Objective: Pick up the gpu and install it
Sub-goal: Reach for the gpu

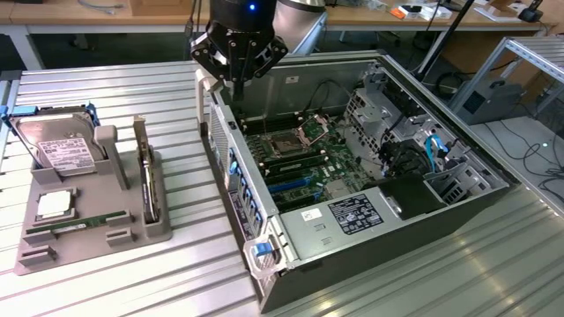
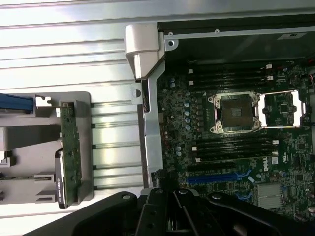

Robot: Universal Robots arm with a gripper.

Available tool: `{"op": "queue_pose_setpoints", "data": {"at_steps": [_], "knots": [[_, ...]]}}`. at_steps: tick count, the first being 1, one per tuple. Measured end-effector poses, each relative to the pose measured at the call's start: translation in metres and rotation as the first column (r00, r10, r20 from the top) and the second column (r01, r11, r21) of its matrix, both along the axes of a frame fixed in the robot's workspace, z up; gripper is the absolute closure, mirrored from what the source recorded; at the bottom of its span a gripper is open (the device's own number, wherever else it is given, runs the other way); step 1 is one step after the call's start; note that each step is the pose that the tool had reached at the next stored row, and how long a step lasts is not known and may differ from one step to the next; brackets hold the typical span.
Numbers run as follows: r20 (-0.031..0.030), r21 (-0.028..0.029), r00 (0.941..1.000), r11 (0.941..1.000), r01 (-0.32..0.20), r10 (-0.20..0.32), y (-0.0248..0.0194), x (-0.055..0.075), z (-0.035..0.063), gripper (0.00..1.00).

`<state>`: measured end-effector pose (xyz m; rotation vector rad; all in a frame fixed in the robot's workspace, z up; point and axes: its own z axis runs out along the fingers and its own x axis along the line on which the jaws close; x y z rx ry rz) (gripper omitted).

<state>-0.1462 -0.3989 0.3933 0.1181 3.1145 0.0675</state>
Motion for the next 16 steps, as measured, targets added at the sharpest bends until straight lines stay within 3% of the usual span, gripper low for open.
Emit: {"op": "queue_pose_setpoints", "data": {"at_steps": [16], "knots": [[0.0000, 0.0000, 1.0000, 1.0000, 0.000, 0.000, 0.0000, -0.0067, 0.0000, 0.87]]}}
